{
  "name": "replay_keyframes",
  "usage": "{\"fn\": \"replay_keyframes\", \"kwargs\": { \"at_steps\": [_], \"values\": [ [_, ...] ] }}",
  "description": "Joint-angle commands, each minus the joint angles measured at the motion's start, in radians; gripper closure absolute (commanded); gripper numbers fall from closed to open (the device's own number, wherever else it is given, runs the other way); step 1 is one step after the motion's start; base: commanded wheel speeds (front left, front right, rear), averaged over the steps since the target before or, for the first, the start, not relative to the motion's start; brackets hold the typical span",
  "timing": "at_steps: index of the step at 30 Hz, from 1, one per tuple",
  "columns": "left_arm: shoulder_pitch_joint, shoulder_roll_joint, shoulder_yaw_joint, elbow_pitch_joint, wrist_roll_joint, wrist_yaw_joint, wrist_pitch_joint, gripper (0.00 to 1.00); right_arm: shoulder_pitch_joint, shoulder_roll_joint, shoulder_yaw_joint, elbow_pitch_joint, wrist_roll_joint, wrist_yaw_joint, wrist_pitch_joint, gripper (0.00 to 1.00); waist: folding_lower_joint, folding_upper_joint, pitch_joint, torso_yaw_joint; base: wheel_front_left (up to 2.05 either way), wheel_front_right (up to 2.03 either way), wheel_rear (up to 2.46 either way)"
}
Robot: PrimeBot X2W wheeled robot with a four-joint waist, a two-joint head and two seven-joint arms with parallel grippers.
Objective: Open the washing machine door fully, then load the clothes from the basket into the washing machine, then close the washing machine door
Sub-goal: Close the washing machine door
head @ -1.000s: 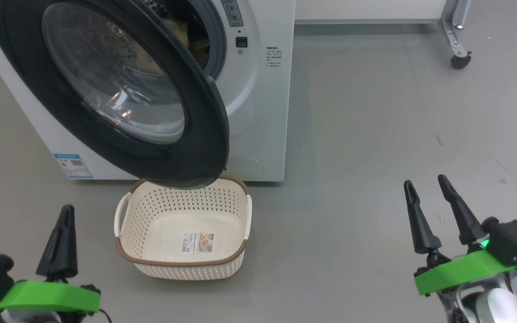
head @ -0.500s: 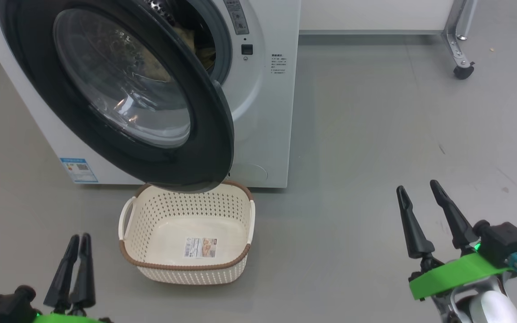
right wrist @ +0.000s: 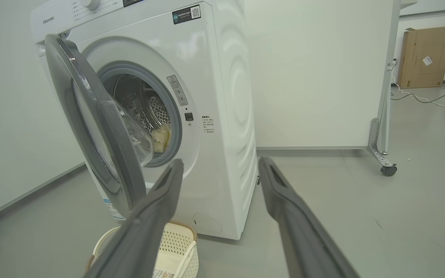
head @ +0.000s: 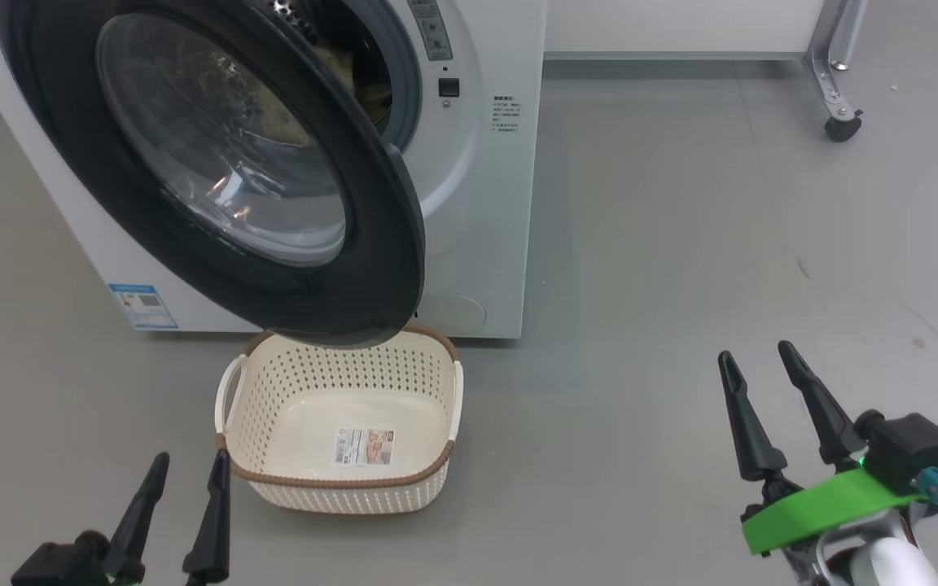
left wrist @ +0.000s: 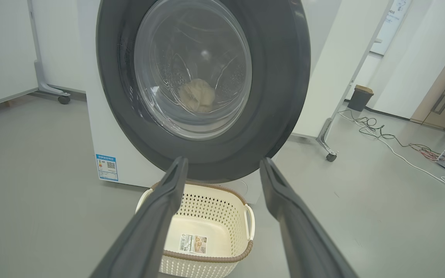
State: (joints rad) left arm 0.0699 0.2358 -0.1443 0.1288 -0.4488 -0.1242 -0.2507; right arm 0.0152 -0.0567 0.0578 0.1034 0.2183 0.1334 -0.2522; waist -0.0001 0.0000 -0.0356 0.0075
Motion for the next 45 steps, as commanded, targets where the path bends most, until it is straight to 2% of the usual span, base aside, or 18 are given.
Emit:
{"fn": "replay_keyframes", "kwargs": {
  "at_steps": [1, 42, 43, 44, 45],
  "values": [
    [-0.048, 0.024, 0.026, -0.032, 0.002, -0.006, -0.011, 0.0, -0.033, -0.017, 0.02, -0.029, -0.008, -0.003, -0.01, 0.0, 0.0001, 0.0, 0.003, 0.0, 0.0, 0.0, 0.0],
    [-0.082, 0.014, -0.008, -0.012, 0.014, -0.006, -0.011, 0.0, -0.038, -0.014, 0.001, -0.028, -0.013, -0.003, -0.01, 0.0, 0.0001, 0.0, 0.052, 0.016, 0.0, 0.0, 0.0],
    [-0.085, 0.013, -0.011, -0.011, 0.015, -0.006, -0.011, 0.0, -0.04, -0.014, -0.001, -0.03, -0.013, -0.003, -0.01, 0.1, 0.0001, 0.0, 0.057, 0.018, 0.0, 0.0, 0.0],
    [-0.088, 0.013, -0.016, -0.011, 0.016, -0.006, -0.011, 0.0, -0.042, -0.013, -0.004, -0.033, -0.013, -0.003, -0.01, 0.65, 0.0001, 0.0, 0.062, 0.02, 0.0, 0.0, 0.0],
    [-0.092, 0.012, -0.02, -0.01, 0.018, -0.006, -0.011, 0.0, -0.044, -0.013, -0.01, -0.035, -0.013, -0.003, -0.01, 1.0, 0.0001, 0.0, 0.068, 0.023, 0.0, 0.0, 0.0]
  ]
}}
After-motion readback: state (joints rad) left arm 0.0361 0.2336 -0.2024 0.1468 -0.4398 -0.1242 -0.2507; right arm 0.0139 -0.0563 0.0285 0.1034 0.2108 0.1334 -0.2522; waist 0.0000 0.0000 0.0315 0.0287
